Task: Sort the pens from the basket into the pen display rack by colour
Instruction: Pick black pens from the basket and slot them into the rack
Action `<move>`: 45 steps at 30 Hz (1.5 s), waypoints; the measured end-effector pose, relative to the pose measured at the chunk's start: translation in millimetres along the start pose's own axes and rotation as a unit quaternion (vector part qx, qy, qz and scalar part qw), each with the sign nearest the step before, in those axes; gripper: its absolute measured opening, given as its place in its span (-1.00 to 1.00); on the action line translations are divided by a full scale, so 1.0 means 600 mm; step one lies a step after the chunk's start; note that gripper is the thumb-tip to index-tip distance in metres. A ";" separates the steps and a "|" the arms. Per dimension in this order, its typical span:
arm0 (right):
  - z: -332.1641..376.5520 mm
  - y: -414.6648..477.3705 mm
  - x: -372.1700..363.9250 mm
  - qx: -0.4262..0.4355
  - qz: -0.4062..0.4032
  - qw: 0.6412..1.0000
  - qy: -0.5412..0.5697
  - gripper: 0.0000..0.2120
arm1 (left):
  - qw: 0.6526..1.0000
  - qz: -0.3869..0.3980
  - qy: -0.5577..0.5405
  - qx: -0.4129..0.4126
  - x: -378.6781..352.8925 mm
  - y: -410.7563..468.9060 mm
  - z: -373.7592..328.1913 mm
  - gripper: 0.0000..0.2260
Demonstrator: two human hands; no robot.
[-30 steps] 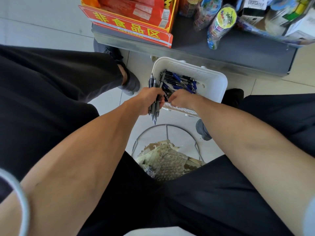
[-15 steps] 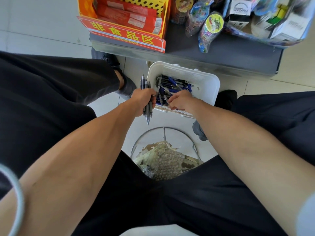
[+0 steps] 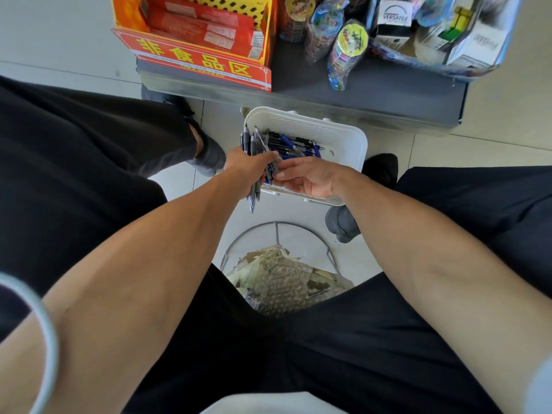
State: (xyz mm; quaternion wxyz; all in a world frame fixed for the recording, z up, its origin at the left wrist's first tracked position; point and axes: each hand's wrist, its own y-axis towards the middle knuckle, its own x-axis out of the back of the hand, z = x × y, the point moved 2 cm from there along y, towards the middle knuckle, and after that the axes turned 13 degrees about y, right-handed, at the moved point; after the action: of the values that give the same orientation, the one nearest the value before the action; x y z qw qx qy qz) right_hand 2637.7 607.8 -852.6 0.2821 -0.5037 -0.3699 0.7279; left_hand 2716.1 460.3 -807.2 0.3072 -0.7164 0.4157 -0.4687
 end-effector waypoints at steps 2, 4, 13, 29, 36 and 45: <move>-0.001 0.003 -0.007 -0.006 0.010 0.999 -0.037 -0.80 | 1.000 0.009 -0.003 0.001 0.004 -0.002 0.003 -0.75; 0.000 0.007 -0.018 -0.010 0.008 0.997 -0.071 -0.91 | 1.000 0.013 -0.009 0.001 0.011 -0.005 0.003 -0.81; 0.006 0.083 -0.047 0.032 -0.139 0.916 -0.374 -0.69 | 1.000 0.018 -0.021 -0.014 0.033 -0.001 0.000 -0.88; -0.018 0.114 -0.057 -0.033 -0.137 0.841 -0.522 -0.82 | 0.999 0.005 0.012 -0.040 0.033 0.010 0.004 -0.84; -0.024 0.106 -0.027 0.046 -0.253 0.869 -0.422 -0.90 | 0.996 0.034 -0.087 0.008 0.040 0.009 0.019 -0.88; 0.000 0.034 0.008 0.014 -0.183 0.979 -0.092 -0.77 | 0.998 0.013 -0.058 0.006 0.023 -0.008 0.006 -0.92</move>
State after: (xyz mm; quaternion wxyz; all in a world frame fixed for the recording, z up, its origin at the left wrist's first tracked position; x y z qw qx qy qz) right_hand 2635.2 599.9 -871.5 0.3825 -0.3547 -0.4697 0.7123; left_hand 2724.1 450.8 -798.7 0.3414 -0.7351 0.4036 -0.4244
